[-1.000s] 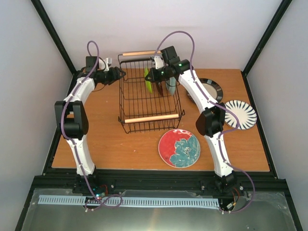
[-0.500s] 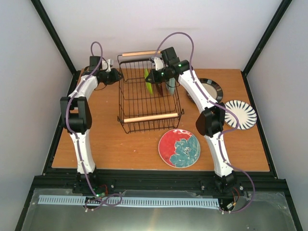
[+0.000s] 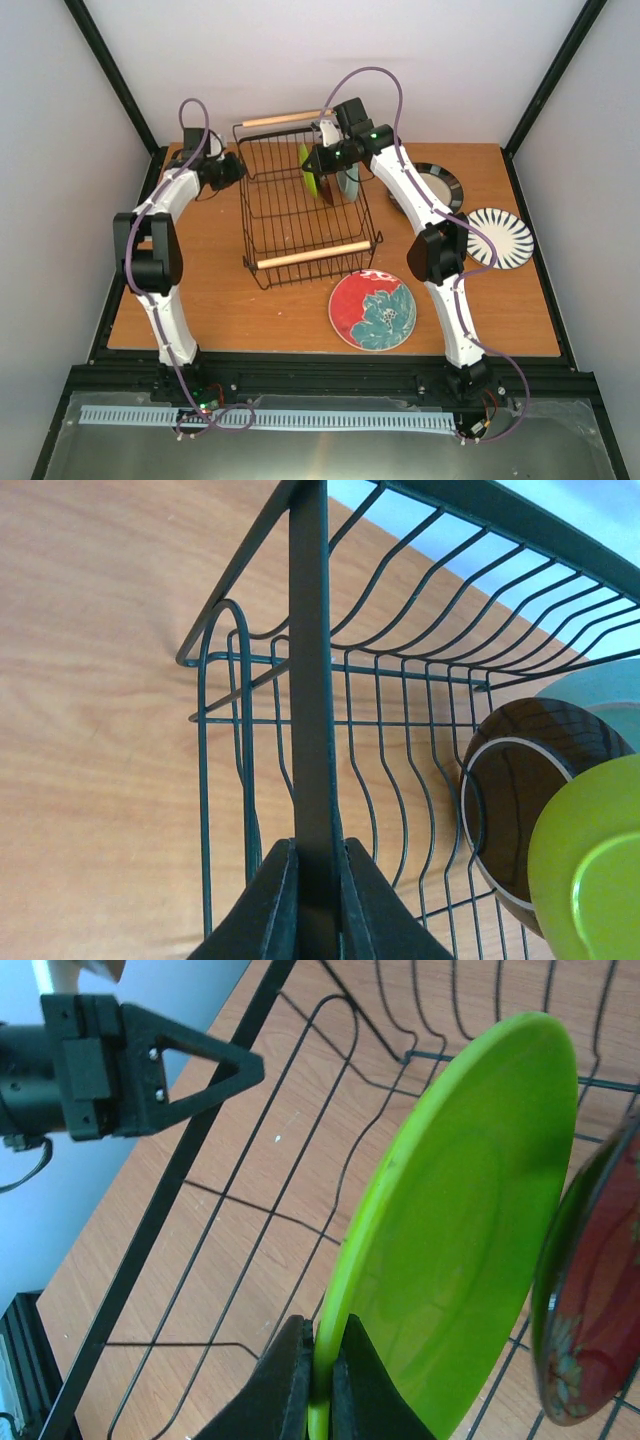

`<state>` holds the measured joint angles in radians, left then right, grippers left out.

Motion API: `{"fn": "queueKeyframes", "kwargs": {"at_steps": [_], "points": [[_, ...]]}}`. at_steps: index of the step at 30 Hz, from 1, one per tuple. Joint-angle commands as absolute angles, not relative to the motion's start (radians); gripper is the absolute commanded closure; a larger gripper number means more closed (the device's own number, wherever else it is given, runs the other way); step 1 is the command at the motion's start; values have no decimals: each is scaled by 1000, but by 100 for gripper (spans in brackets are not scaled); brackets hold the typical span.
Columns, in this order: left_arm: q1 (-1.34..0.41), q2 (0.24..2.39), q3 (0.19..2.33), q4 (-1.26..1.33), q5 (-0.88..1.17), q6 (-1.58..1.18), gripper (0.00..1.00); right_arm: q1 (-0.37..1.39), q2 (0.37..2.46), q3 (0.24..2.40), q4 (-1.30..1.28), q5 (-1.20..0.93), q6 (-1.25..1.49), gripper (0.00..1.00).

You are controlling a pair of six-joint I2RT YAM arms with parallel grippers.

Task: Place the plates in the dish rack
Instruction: Move the dish rack to the center of the board, then insert the plate into the dish rack.

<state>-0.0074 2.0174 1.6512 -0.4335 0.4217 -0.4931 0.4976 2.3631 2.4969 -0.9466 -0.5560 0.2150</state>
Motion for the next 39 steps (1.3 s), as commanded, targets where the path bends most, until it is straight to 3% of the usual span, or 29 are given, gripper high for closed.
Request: {"fn": "queueKeyframes", "kwargs": {"at_steps": [1, 8, 17, 18, 20, 28, 30, 39], "points": [[-6, 1895, 1511, -376, 342, -547, 99, 504, 2292, 2485, -934, -572, 189, 97], [-8, 1743, 1310, -302, 285, -727, 99, 513, 2277, 2450, -934, -593, 176, 97], [-11, 1677, 1241, -261, 210, -827, 99, 541, 2312, 2451, -930, -610, 174, 97], [-9, 1683, 1247, -256, 223, -826, 93, 544, 2317, 2451, -930, -609, 173, 97], [-9, 1702, 1267, -256, 246, -812, 68, 548, 2326, 2454, -928, -615, 174, 97], [-9, 1734, 1355, -304, 301, -747, 8, 561, 2372, 2467, -916, -636, 173, 97], [-7, 1725, 1370, -318, 312, -730, 1, 566, 2387, 2474, -913, -644, 173, 97], [25, 1542, 1339, -379, 327, -702, 0, 577, 2431, 2495, -892, -651, 156, 97]]}}
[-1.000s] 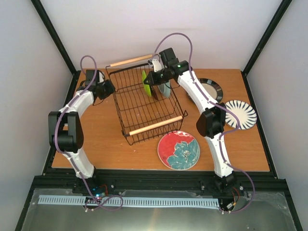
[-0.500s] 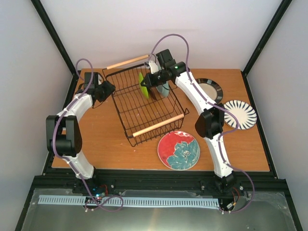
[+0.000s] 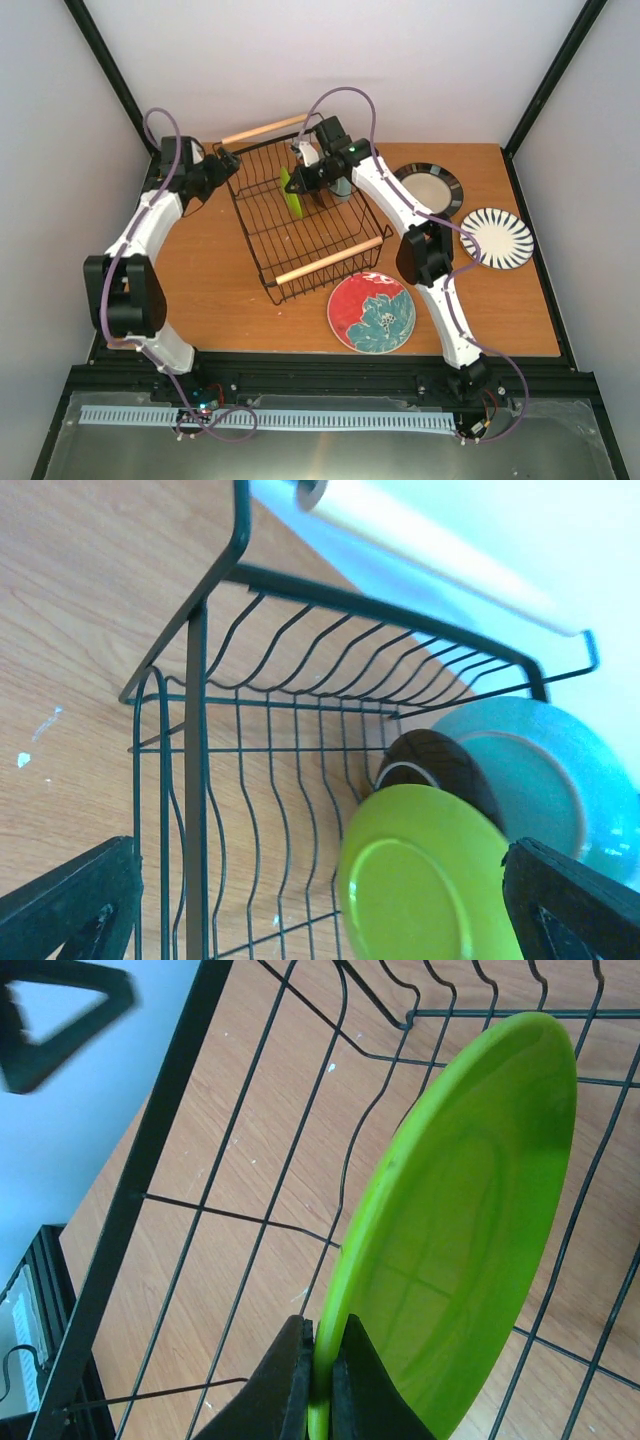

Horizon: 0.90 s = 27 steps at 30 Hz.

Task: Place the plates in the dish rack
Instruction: Insert the plate into the dish rack.

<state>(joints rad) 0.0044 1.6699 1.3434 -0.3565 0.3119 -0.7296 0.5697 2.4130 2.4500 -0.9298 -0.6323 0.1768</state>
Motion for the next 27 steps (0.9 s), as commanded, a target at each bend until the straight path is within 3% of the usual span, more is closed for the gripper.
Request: {"fn": "queueKeyframes", "kwargs": {"at_steps": [1, 10, 27], "points": [[27, 1516, 1328, -380, 327, -702, 0, 578, 2439, 2504, -884, -647, 158, 97], [35, 1382, 1280, -429, 305, -665, 0, 570, 2484, 2549, -867, -626, 151, 97], [47, 1362, 1240, -426, 327, -651, 0, 524, 2481, 2562, -878, -587, 131, 97]]}}
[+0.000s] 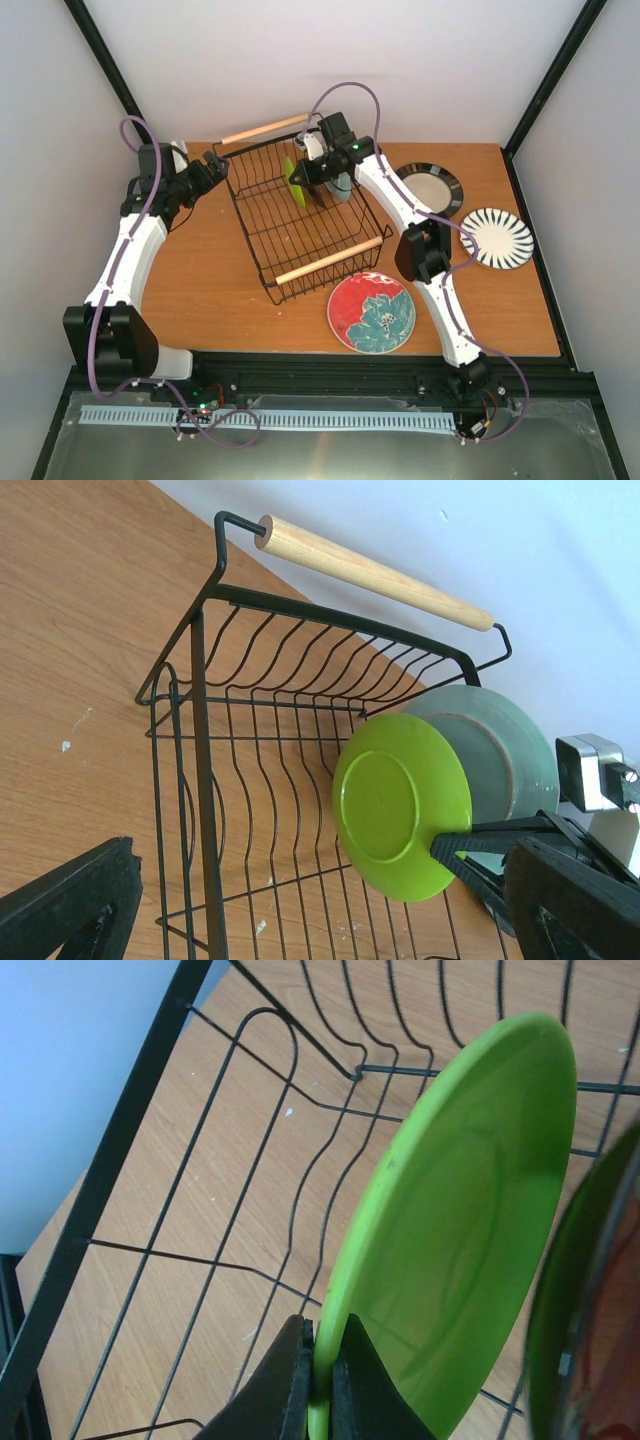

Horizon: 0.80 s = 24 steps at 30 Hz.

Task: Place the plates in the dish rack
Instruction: Insert the plate into the dish rack.

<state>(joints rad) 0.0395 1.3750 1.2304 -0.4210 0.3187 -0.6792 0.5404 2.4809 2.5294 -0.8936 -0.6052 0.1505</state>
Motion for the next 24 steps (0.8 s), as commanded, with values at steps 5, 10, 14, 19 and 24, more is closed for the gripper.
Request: {"fn": "queueKeyframes", "kwargs": {"at_steps": [5, 10, 14, 19, 24], "points": [[48, 1362, 1239, -428, 332, -650, 0, 513, 2488, 2555, -883, -583, 132, 97], [51, 1358, 1236, -427, 332, -649, 0, 513, 2507, 2552, -875, -608, 140, 97], [53, 1358, 1227, -426, 334, -650, 0, 514, 2500, 2552, -868, -605, 143, 97], [54, 1361, 1236, -426, 339, -647, 0, 515, 2520, 2551, -873, -607, 140, 97], [57, 1357, 1241, -431, 339, -642, 0, 515, 2535, 2554, -871, -595, 140, 96]]}}
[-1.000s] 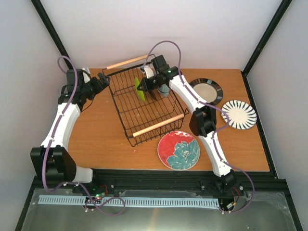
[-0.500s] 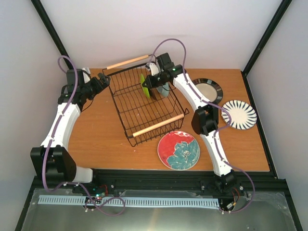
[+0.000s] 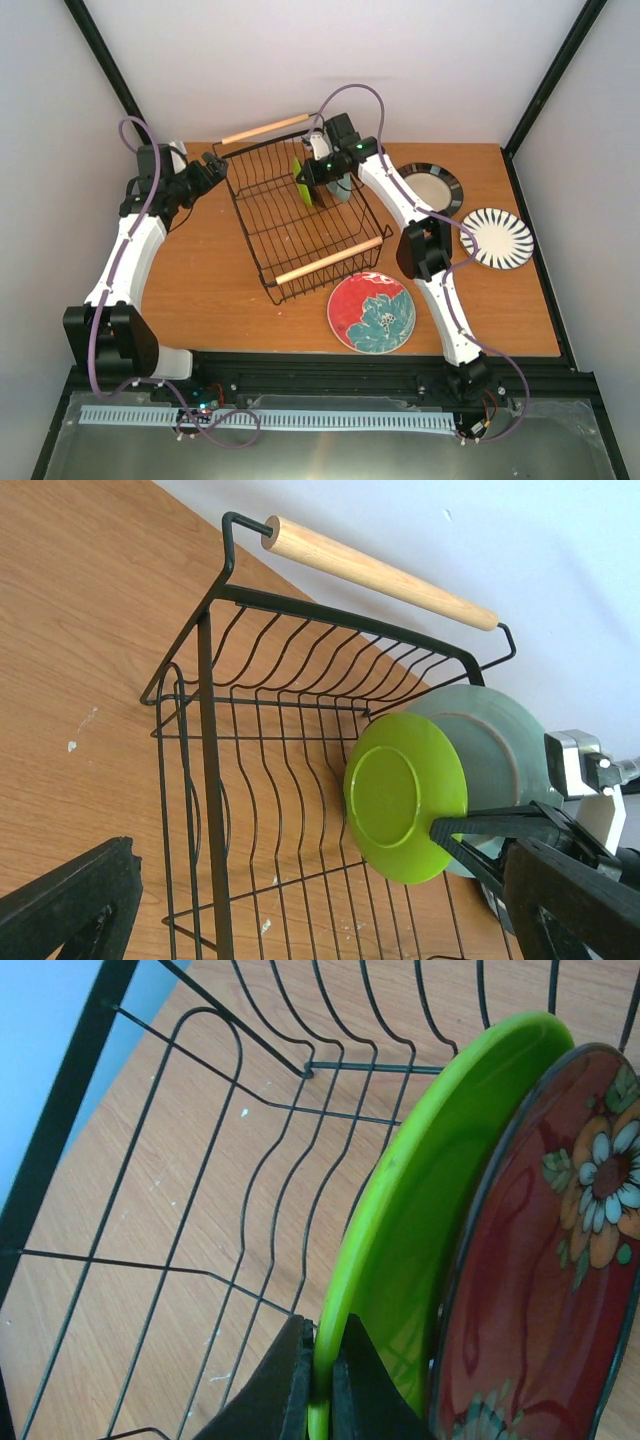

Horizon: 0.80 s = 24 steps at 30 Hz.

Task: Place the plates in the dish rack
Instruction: Insert the plate into the dish rack.

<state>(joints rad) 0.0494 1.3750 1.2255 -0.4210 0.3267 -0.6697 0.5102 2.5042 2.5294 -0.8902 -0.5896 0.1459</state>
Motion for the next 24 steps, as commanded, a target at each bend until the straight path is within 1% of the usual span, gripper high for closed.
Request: {"fn": "queueKeyframes", "kwargs": {"at_steps": [1, 7, 11, 13, 17, 21, 24], "points": [[58, 1356, 1240, -433, 338, -639, 0, 515, 2538, 2554, -871, -592, 140, 96], [63, 1356, 1247, -436, 339, -631, 0, 515, 2553, 2554, -870, -580, 143, 91], [67, 1357, 1246, -436, 340, -627, 0, 515, 2557, 2554, -869, -577, 143, 79], [68, 1359, 1244, -435, 345, -627, 0, 515, 2555, 2553, -872, -575, 139, 76], [69, 1361, 1241, -429, 353, -628, 0, 515, 2550, 2549, -877, -570, 134, 74], [70, 1361, 1243, -426, 357, -628, 0, 515, 2534, 2541, -883, -562, 125, 68], [69, 1361, 1241, -424, 363, -630, 0, 515, 2514, 2530, -893, -551, 117, 68]]}}
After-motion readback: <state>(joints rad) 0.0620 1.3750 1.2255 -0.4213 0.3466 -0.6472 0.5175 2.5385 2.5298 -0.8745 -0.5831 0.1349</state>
